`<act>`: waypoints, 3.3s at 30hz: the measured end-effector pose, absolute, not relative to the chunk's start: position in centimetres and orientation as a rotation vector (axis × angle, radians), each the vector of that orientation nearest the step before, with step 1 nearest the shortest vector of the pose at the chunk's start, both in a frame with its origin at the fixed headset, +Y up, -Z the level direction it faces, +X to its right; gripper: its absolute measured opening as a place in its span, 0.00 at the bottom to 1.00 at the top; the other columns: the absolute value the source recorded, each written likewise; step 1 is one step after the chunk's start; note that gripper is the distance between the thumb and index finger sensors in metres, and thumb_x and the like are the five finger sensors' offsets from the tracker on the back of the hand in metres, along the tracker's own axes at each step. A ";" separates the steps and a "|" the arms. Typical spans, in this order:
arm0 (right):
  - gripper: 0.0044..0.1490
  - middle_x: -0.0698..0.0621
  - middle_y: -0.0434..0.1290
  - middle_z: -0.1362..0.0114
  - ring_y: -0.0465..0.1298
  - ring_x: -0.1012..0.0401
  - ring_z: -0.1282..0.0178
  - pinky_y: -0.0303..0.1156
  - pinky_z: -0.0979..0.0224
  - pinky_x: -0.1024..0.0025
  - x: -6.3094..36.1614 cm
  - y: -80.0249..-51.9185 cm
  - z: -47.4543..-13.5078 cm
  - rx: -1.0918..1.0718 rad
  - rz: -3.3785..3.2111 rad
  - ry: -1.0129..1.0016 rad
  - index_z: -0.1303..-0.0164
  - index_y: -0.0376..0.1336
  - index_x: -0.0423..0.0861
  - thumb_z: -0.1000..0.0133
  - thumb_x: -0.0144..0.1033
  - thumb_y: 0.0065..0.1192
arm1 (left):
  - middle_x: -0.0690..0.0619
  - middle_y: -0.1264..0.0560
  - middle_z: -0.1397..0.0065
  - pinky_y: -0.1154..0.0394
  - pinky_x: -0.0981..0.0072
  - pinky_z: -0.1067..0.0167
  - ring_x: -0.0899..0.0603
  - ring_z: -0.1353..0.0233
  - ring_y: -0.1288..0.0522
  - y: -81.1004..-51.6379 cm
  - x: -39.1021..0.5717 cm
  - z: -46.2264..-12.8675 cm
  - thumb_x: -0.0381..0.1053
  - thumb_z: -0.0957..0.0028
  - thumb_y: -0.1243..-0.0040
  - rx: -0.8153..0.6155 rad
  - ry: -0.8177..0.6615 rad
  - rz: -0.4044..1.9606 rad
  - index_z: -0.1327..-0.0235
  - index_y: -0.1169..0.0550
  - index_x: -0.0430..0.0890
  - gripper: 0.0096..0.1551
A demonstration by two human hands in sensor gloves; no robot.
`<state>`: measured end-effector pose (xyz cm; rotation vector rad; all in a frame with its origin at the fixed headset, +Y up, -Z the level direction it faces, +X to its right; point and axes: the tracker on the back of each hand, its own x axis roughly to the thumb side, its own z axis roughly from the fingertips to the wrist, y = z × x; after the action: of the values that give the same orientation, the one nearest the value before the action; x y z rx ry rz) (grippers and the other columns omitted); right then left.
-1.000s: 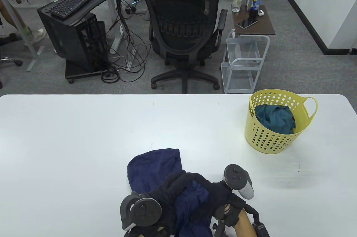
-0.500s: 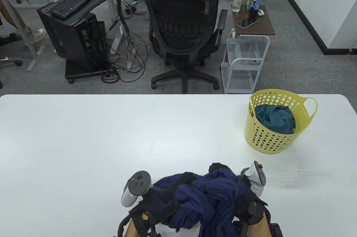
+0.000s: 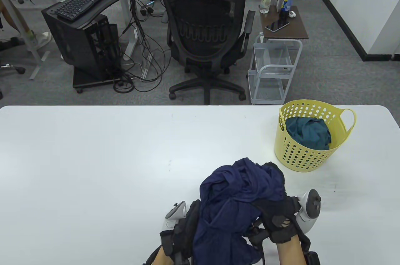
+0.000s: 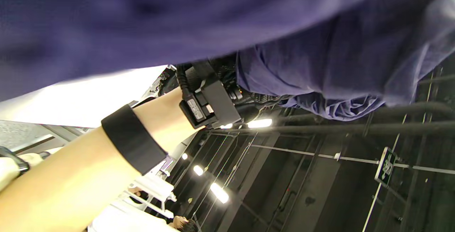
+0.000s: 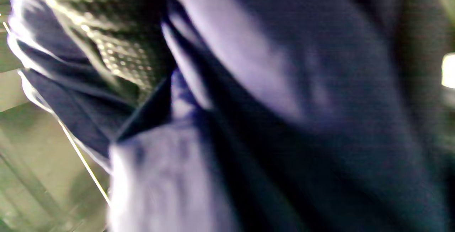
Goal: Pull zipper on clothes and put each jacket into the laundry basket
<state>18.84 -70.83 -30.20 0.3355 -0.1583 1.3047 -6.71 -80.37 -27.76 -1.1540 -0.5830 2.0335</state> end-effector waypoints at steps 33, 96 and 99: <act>0.39 0.52 0.65 0.17 0.76 0.49 0.24 0.77 0.30 0.56 13.4 -68.6 -28.7 0.706 1.482 0.012 0.28 0.64 0.55 0.49 0.50 0.79 | 0.58 0.36 0.19 0.16 0.50 0.42 0.42 0.34 0.17 -73.1 -17.8 -29.0 0.58 0.53 0.26 -0.249 -0.395 1.937 0.27 0.57 0.75 0.59; 0.43 0.57 0.57 0.10 0.53 0.41 0.13 0.48 0.21 0.32 27.0 -57.0 -39.0 -0.399 2.850 -0.484 0.20 0.56 0.62 0.46 0.67 0.54 | 0.54 0.39 0.17 0.42 0.39 0.29 0.39 0.18 0.48 -74.2 -20.3 -30.5 0.72 0.54 0.42 0.127 -0.044 0.753 0.24 0.45 0.67 0.45; 0.43 0.57 0.55 0.09 0.51 0.40 0.12 0.48 0.21 0.31 23.8 -57.4 -35.5 -0.221 2.842 -0.434 0.19 0.56 0.63 0.46 0.67 0.54 | 0.54 0.39 0.16 0.42 0.39 0.29 0.39 0.18 0.48 -74.2 -19.8 -30.5 0.72 0.54 0.42 0.120 -0.060 0.703 0.24 0.45 0.67 0.45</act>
<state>23.81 -57.41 -35.46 -0.2212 -0.4335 2.8424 -19.83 -74.22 -30.52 0.1202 -0.0596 0.7030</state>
